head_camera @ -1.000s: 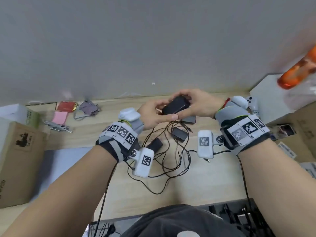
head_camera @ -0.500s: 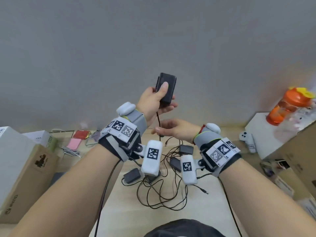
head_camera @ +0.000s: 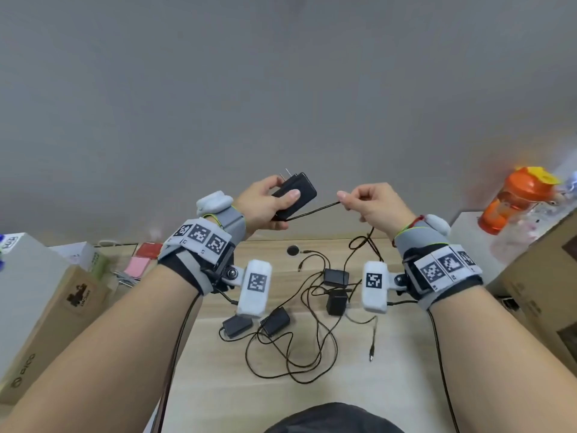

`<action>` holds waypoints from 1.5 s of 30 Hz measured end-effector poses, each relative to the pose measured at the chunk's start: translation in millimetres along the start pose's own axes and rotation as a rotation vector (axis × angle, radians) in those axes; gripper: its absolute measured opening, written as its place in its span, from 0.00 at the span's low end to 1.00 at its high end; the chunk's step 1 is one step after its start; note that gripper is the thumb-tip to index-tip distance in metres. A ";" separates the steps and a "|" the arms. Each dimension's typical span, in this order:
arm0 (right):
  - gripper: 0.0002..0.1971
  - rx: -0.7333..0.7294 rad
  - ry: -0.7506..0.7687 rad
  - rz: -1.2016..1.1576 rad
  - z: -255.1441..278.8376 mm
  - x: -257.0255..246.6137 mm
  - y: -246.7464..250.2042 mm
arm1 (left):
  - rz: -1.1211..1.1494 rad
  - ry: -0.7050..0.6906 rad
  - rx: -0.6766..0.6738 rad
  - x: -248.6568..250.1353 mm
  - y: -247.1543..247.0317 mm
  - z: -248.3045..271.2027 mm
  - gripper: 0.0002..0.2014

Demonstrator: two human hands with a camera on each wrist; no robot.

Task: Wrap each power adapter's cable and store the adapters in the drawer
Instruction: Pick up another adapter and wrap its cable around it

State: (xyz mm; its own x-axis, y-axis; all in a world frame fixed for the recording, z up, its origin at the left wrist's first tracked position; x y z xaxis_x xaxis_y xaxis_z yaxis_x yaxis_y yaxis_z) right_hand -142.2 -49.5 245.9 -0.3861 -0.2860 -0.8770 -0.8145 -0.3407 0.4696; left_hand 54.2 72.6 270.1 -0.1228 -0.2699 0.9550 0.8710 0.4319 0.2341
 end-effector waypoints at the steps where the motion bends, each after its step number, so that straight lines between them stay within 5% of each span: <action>1: 0.20 -0.050 -0.006 -0.008 2.6 -0.2 -2.0 | 0.001 -0.005 -0.001 -0.1 -1.2 -0.7 0.12; 6: 0.16 -0.308 0.004 -0.083 14.8 -5.3 -24.4 | 0.003 -0.047 -0.036 0.0 -11.0 -3.5 0.13; 12: 0.13 -0.352 0.056 -0.042 22.1 -11.7 -31.5 | 0.035 -0.033 0.010 4.8 -26.6 -4.1 0.23; 18: 0.09 -0.231 0.030 -0.129 14.6 0.4 -18.1 | -0.053 -0.040 0.034 3.5 -20.2 -9.7 0.15; 23: 0.10 -0.271 0.056 -0.131 16.9 -4.7 -14.0 | -0.145 -0.058 0.008 3.6 -22.1 -9.8 0.15; 33: 0.10 -0.196 0.091 0.002 14.0 -7.8 -15.4 | 0.033 -0.044 0.118 12.8 -26.7 -10.0 0.16; 39: 0.08 -0.187 0.123 -0.019 15.4 -10.8 -9.5 | -0.154 -0.076 0.156 10.1 -13.5 -14.5 0.20; 45: 0.07 -0.156 0.186 -0.080 9.1 -25.1 1.6 | -0.317 -0.059 0.035 -0.1 -18.9 -9.2 0.17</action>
State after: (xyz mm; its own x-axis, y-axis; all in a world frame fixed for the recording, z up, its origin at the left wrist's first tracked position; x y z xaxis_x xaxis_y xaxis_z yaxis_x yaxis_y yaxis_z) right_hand -137.8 -34.7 267.7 -0.2249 -0.4072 -0.8853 -0.7572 -0.4987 0.4217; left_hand 42.1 56.6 263.9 -0.4135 -0.3458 0.8423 0.7684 0.3638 0.5266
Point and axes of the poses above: each hand's wrist, its own z-axis away from the middle knuckle, its own y-axis out of the back of the hand, x = y × z, the point moved 2 cm from there along -z, towards the middle knuckle, and after that the axes turned 9 degrees about x, right-handed, at the moved point
